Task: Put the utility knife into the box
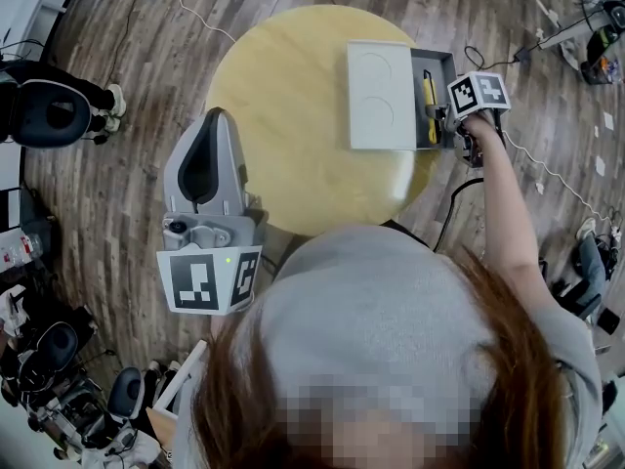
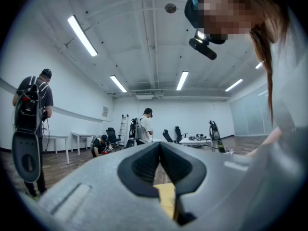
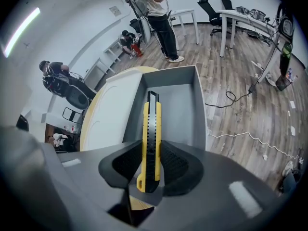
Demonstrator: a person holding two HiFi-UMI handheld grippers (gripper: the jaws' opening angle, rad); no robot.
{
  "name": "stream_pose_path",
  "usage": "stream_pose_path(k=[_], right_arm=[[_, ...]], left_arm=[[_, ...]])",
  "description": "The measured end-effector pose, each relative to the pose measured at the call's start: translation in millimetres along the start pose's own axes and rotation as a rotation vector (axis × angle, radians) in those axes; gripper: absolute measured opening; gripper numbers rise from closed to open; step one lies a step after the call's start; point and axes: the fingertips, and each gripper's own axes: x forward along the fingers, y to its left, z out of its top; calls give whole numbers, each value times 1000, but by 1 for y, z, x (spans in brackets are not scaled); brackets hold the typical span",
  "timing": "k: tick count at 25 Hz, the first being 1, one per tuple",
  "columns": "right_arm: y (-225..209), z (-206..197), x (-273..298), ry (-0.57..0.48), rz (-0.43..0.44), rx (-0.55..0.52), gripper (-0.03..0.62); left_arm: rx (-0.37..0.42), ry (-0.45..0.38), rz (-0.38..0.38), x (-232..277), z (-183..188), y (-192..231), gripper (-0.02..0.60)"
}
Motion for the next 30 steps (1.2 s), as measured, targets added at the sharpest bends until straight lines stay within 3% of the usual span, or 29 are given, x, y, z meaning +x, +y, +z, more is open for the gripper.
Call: stream_pose_path(k=[30], right_arm=[[-8,-5,37,48,-49,17,121]], left_arm=[[-16,13,21,-1,-6,8,-6]])
